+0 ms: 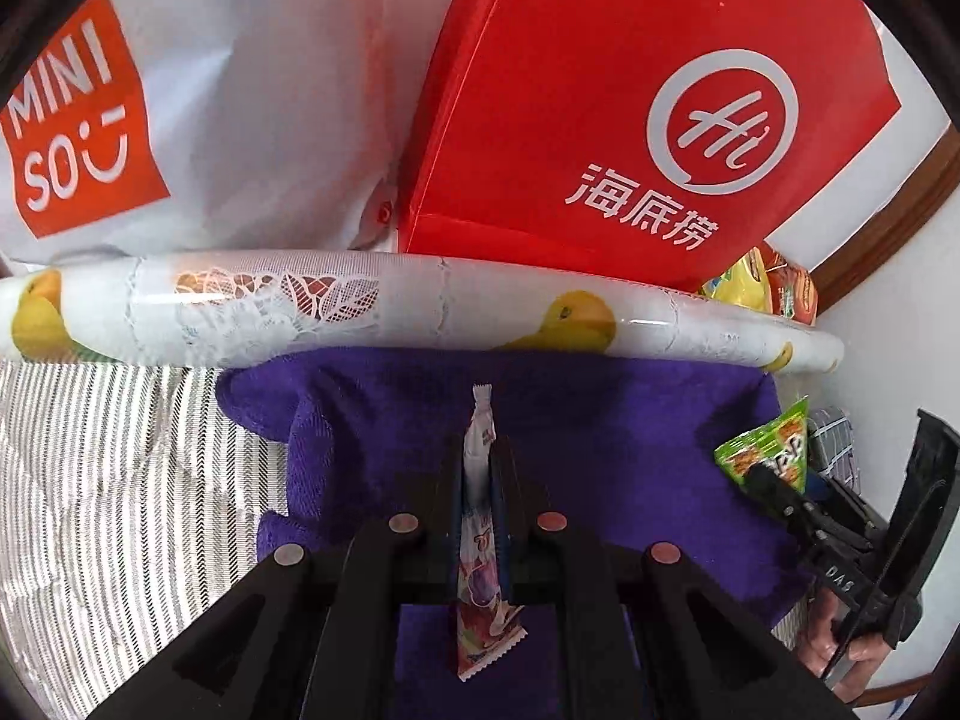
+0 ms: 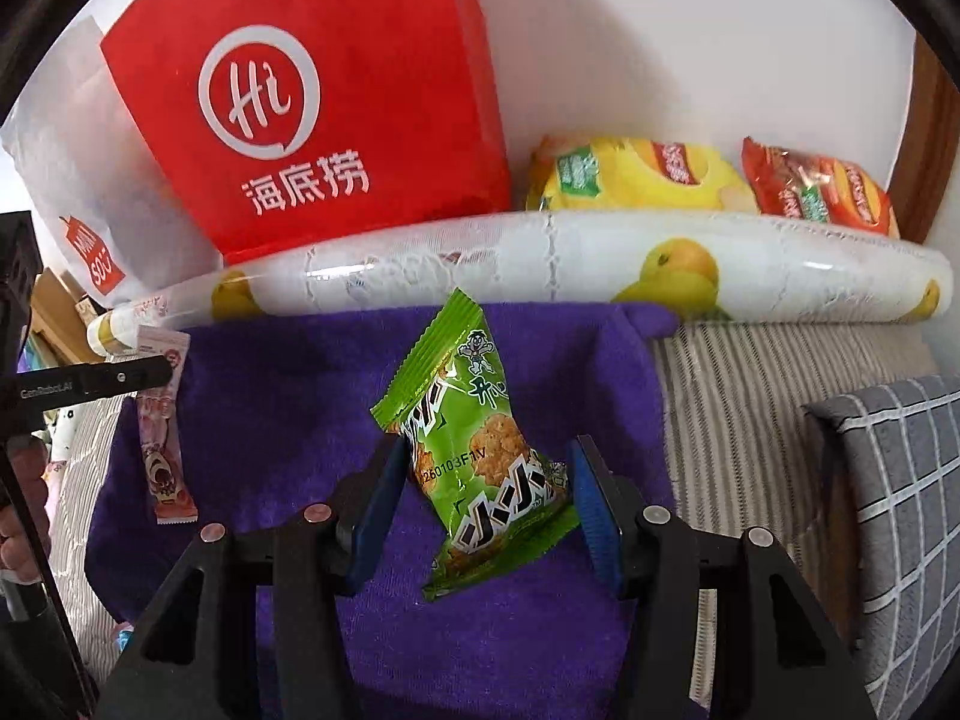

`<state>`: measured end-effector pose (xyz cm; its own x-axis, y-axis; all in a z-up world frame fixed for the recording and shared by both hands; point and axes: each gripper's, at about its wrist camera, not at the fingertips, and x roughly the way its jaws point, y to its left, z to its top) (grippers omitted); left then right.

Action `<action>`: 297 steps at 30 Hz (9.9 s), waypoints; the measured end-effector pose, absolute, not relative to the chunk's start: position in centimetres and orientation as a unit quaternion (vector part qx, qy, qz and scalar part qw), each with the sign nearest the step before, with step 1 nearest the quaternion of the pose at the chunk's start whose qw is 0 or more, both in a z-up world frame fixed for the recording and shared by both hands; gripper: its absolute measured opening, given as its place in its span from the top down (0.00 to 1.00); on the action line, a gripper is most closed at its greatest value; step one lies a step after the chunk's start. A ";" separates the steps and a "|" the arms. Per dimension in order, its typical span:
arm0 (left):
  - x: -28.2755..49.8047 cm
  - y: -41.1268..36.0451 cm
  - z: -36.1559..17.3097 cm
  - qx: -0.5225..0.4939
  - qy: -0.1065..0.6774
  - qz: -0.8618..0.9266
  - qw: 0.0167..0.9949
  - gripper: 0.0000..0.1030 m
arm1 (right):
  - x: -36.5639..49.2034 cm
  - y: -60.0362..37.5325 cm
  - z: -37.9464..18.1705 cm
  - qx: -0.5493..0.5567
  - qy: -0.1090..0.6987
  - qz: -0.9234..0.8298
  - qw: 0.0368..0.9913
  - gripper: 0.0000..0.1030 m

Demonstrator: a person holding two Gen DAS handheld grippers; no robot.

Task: Organize snacks
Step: 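Place the candy stick and green bag onto the purple towel, open both tools, then move both tools back toward the snack pile, then grasp the white biscuit packet with left tool while right grasps red wafer packet, then carry the white packet and red wafer packet over the purple towel, then lower both packets onto the towel and open both tools, then move both tools back toward the snack pile beside the blue box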

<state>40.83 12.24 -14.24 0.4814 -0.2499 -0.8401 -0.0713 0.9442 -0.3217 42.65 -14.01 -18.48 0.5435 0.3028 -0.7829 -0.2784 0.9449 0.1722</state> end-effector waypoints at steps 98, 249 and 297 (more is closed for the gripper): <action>6.8 13.9 -14.8 -0.078 0.463 -0.018 0.882 0.32 | 10.1 -18.5 -21.8 -0.045 0.395 0.118 0.910 0.49; 32.2 11.8 -13.8 -0.127 0.483 -0.048 0.865 0.58 | 37.3 -17.7 -18.0 0.027 0.436 0.119 0.892 0.48; 22.7 12.1 -8.6 -0.101 0.432 -0.049 0.895 0.40 | 24.9 -15.3 -10.3 -0.011 0.377 0.099 0.921 0.11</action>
<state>22.66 12.13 -8.60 0.6224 -0.1754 -0.7628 0.0012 0.9748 -0.2232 24.93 -15.32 -10.34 0.6956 0.1748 -0.6969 -0.1913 0.9800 0.0548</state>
